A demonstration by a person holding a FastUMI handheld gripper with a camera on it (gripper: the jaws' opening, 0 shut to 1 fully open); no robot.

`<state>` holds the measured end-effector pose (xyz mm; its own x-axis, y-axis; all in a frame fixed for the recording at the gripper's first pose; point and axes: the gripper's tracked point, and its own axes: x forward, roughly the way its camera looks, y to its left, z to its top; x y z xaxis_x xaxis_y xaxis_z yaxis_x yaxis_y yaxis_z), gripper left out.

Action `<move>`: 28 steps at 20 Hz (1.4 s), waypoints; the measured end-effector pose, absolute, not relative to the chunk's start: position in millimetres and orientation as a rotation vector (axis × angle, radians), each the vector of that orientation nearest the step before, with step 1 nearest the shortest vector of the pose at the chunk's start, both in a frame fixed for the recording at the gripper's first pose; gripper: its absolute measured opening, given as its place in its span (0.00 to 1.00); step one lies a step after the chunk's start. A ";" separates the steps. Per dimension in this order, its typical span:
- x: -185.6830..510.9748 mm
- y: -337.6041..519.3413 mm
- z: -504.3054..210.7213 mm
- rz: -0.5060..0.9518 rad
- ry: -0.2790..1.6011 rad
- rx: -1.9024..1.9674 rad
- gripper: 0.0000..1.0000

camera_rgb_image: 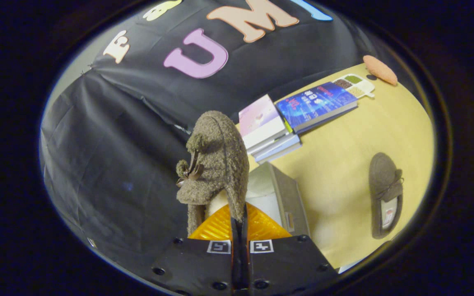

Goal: Open the storage box then place both shoes into the box .Put the left shoe in first, then the right shoe, with the right side of both shoes facing outward in a uniform manner.

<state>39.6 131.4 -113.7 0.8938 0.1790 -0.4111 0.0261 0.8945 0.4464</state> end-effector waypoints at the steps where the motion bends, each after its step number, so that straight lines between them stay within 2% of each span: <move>1: 40.4 138.4 -125.3 0.087 0.486 0.442 0.03; 13: 40.8 185.4 -233.3 0.089 0.736 0.341 0.04; 28: 55.4 169.5 -286.6 -0.121 0.962 0.256 0.04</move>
